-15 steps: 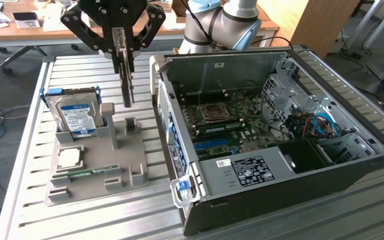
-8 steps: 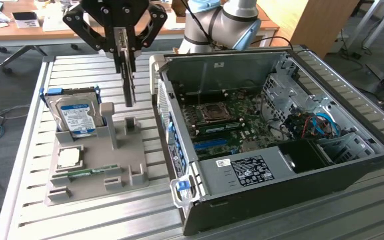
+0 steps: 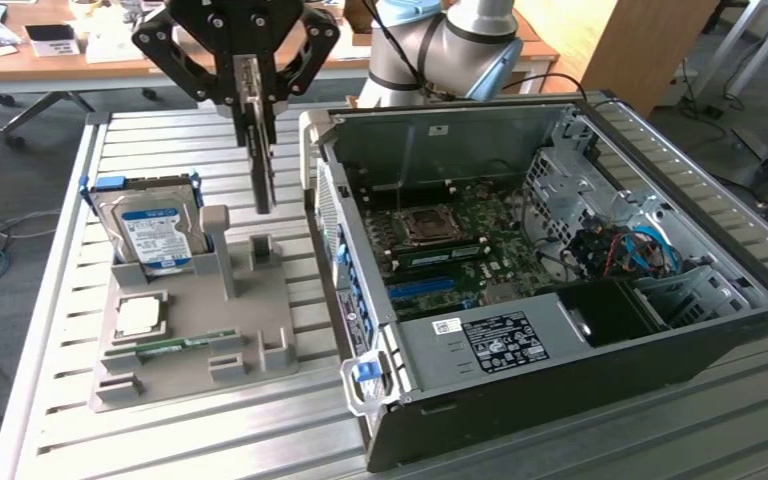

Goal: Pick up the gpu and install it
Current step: 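Pick up the gpu and move the gpu toward the slot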

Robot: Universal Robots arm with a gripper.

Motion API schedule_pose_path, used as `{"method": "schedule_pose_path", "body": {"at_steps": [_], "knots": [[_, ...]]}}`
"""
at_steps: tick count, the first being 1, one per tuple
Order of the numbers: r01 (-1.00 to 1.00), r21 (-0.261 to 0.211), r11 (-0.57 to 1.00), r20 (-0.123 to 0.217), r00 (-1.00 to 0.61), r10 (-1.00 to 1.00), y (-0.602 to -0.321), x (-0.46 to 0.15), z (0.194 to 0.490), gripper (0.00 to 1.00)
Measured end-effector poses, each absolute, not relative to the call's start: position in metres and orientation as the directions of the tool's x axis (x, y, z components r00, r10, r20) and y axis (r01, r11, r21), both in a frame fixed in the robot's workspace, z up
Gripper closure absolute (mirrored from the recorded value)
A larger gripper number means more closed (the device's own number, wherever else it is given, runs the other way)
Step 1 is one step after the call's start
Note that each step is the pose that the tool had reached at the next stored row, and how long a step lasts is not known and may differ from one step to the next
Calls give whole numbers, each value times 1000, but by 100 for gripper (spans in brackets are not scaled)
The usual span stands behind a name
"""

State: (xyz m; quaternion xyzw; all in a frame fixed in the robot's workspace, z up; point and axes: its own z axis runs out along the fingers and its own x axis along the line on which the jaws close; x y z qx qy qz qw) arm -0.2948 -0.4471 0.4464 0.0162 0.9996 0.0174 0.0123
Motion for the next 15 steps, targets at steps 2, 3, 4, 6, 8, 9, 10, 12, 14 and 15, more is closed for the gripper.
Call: {"method": "schedule_pose_path", "body": {"at_steps": [2, 3, 4, 6, 8, 9, 10, 12, 14, 15], "knots": [[32, 35, 999, -24, -999, 33, -447, -294, 446, 73], [32, 35, 999, -24, -999, 33, -447, -294, 446, 73], [32, 35, 999, -24, -999, 33, -447, -294, 446, 73], [32, 35, 999, -24, -999, 33, -447, -293, 446, 73], [32, 35, 999, -24, -999, 33, -447, -292, 446, 73], [32, 35, 999, -24, -999, 33, -447, -292, 446, 73], [32, 35, 999, -24, -999, 33, -447, -292, 446, 73], [32, 35, 999, -24, -999, 33, -447, -291, 446, 73], [32, 35, 999, -24, -999, 33, -447, -291, 446, 73], [32, 35, 999, -24, -999, 33, -447, -291, 446, 73]]}}
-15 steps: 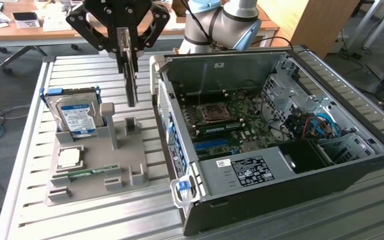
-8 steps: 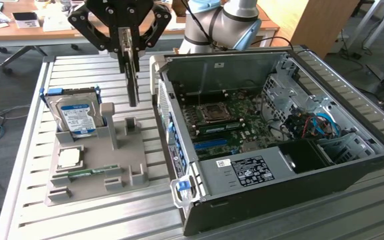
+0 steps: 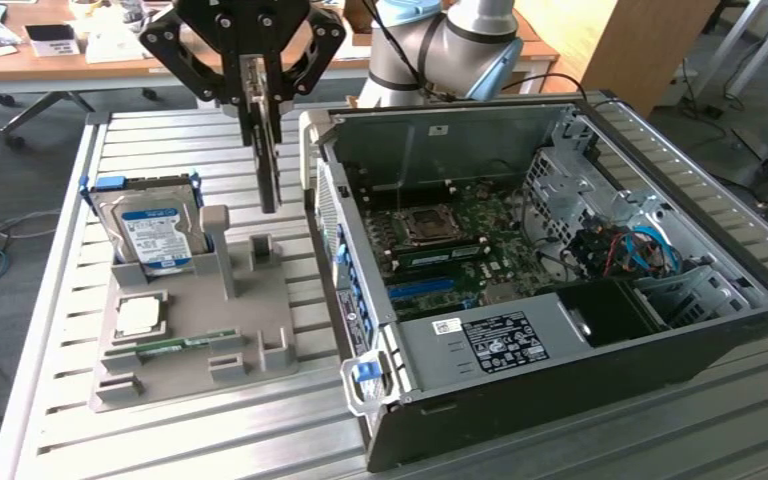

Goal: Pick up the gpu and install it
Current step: 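Pick up the gpu and move the gpu toward the slot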

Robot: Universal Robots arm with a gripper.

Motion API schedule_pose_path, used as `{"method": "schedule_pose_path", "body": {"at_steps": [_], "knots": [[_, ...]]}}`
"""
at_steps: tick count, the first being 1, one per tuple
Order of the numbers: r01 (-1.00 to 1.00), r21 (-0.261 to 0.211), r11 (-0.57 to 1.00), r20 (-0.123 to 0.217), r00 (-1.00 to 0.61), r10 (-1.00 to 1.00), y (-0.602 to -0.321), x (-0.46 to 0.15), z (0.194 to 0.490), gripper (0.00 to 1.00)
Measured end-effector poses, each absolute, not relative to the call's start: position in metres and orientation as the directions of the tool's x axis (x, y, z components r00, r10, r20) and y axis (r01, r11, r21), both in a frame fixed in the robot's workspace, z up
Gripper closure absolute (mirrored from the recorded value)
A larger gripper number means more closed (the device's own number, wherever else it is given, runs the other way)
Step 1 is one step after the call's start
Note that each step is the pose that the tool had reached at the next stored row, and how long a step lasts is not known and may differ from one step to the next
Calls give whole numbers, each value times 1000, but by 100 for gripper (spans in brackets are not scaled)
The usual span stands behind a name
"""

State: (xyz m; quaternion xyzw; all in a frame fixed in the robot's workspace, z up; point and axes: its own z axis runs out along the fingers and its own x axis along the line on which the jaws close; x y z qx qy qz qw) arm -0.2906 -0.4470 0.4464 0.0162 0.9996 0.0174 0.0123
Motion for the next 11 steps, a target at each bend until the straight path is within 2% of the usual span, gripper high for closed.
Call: {"method": "schedule_pose_path", "body": {"at_steps": [11], "knots": [[32, 35, 999, -24, -999, 33, -447, -288, 446, 73]]}}
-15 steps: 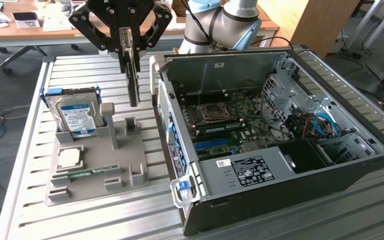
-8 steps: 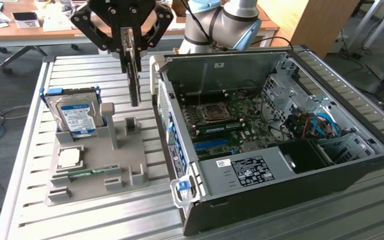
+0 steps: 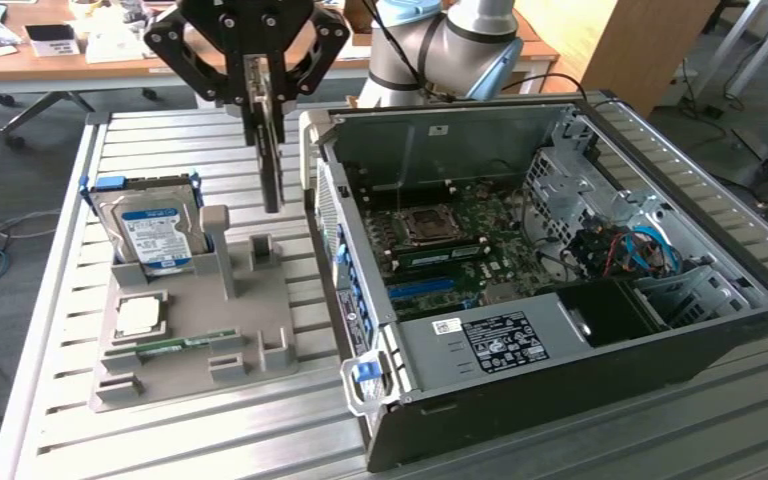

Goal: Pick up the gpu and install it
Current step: 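Pick up the gpu and move the gpu toward the slot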

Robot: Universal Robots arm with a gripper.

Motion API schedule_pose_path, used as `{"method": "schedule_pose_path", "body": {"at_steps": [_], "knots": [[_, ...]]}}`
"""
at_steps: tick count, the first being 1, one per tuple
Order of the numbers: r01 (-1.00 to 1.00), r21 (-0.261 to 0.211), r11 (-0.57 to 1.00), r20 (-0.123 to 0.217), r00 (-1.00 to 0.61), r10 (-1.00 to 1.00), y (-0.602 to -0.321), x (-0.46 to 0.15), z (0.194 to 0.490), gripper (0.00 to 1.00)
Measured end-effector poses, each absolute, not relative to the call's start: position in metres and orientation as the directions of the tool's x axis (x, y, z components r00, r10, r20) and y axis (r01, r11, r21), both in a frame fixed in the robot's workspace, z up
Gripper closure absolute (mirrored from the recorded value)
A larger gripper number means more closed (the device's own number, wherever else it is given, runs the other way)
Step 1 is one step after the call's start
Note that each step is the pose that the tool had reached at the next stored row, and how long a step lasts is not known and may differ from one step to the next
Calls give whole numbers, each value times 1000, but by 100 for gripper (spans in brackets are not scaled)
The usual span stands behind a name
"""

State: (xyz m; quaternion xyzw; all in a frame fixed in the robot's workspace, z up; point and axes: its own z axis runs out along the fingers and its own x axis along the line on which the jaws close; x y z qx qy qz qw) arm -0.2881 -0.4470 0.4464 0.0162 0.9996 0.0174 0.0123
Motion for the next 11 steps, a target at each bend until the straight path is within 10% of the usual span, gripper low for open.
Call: {"method": "schedule_pose_path", "body": {"at_steps": [11], "knots": [[32, 35, 999, -24, -999, 33, -447, -285, 446, 73]]}}
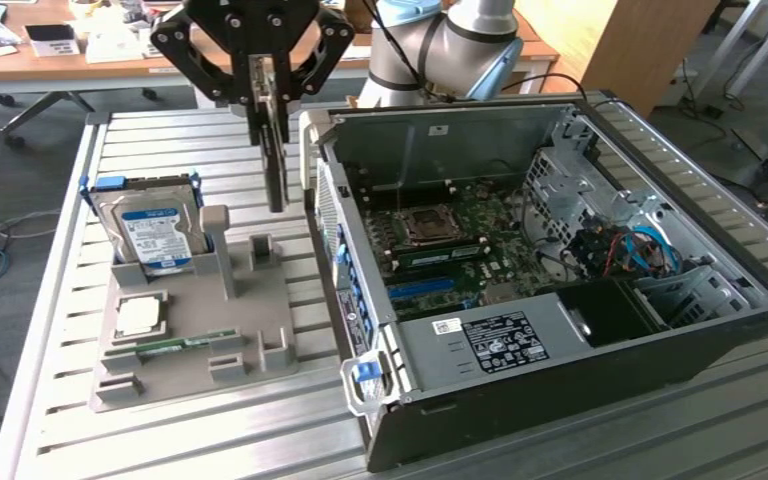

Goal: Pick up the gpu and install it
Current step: 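Pick up the gpu and move the gpu toward the slot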

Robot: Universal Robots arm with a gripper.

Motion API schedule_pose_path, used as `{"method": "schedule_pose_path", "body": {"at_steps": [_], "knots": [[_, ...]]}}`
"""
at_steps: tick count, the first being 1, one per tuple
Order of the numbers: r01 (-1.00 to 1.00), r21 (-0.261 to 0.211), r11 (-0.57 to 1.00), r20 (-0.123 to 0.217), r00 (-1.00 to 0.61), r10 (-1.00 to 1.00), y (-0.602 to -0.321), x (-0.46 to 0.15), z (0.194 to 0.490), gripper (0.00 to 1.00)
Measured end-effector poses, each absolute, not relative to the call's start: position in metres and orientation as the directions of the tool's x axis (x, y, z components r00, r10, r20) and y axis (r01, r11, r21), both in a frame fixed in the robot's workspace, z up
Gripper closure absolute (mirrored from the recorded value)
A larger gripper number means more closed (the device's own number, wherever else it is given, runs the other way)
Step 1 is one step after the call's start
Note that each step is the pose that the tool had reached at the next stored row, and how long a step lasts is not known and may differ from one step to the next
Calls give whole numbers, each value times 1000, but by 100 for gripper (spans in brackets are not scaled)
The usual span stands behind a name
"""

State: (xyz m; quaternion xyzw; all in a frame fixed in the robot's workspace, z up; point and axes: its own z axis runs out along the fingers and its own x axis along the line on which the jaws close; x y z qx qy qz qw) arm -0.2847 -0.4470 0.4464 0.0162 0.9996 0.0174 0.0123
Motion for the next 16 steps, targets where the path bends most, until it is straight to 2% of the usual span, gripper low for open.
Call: {"method": "schedule_pose_path", "body": {"at_steps": [16], "knots": [[32, 35, 999, -24, -999, 33, -447, -273, 446, 73]]}}
